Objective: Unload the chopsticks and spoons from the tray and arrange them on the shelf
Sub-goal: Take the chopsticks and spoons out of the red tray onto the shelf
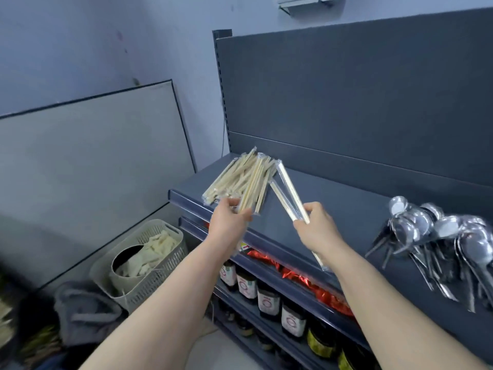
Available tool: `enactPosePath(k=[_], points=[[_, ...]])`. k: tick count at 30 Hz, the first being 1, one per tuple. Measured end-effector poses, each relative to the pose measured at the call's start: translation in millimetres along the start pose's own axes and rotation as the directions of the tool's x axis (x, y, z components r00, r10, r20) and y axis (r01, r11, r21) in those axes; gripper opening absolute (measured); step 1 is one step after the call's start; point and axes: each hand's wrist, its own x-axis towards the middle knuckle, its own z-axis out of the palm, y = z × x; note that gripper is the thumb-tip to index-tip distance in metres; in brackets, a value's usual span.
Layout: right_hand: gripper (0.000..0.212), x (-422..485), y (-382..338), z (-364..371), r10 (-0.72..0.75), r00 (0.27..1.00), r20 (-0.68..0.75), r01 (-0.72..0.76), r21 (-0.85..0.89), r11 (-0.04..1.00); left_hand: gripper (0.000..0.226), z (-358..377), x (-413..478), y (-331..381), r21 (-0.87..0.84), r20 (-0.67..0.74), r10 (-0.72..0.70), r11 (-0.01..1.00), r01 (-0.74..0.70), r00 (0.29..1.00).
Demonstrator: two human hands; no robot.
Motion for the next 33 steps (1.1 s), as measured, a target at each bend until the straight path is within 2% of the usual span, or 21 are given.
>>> enactPosePath(k=[9, 14, 17, 19, 21, 24, 25, 29, 33], points=[[0.033, 62.2, -17.6, 50.7, 0.099, 0.994, -0.037, -0.099, 0.019, 0.995, 0.038, -19.1, 77.2, -7.0, 0.091, 0.029, -0.005, 0.996, 0.002, 1.0], [0.032, 117.5, -16.8, 59.4, 0.173, 0.979, -0.109, -0.161, 0.111, 0.981, 0.032, -0.8, 127.3, 16.0, 0.245, 0.085, 0.008, 0.969, -0.029, 0.996], [0.038, 147.1, -31.9, 64.8, 0.202, 0.976, -0.087, -0.19, 0.127, 0.974, 0.037, 7.1, 158.4, 31.8, 0.318, 0.14, 0.051, 0.944, -0.094, 0.989], [0.036, 165.7, -43.3, 71.0, 0.161, 0.987, -0.008, -0.16, 0.058, 0.985, 0.042, 11.6, 178.5, 36.9, 0.448, 0.202, 0.114, 0.872, -0.195, 0.973], [0.022, 178.1, -47.8, 78.9, 0.084, 0.992, 0.091, -0.075, -0.095, 0.993, 0.034, 17.4, 192.7, 34.9, 0.608, 0.275, 0.186, 0.726, -0.321, 0.943], [0.025, 181.2, -44.7, 88.2, 0.034, 0.987, 0.157, 0.025, -0.359, 0.933, 0.023, 22.5, 202.5, 24.0, 0.724, 0.353, 0.286, 0.52, -0.453, 0.891], [0.026, 180.5, -43.3, 90.1, 0.026, 0.988, 0.153, 0.041, -0.418, 0.907, 0.024, 23.4, 205.4, 20.4, 0.722, 0.364, 0.307, 0.503, -0.475, 0.879], [0.025, 176.0, -46.2, 93.0, -0.004, 0.994, 0.113, 0.066, -0.547, 0.835, 0.024, 20.2, 216.2, 12.9, 0.663, 0.387, 0.351, 0.537, -0.521, 0.853], [0.024, 167.4, -53.7, 83.6, 0.024, 0.999, 0.045, 0.009, -0.616, 0.788, 0.027, 14.1, 221.4, 13.2, 0.63, 0.426, 0.404, 0.51, -0.586, 0.81]])
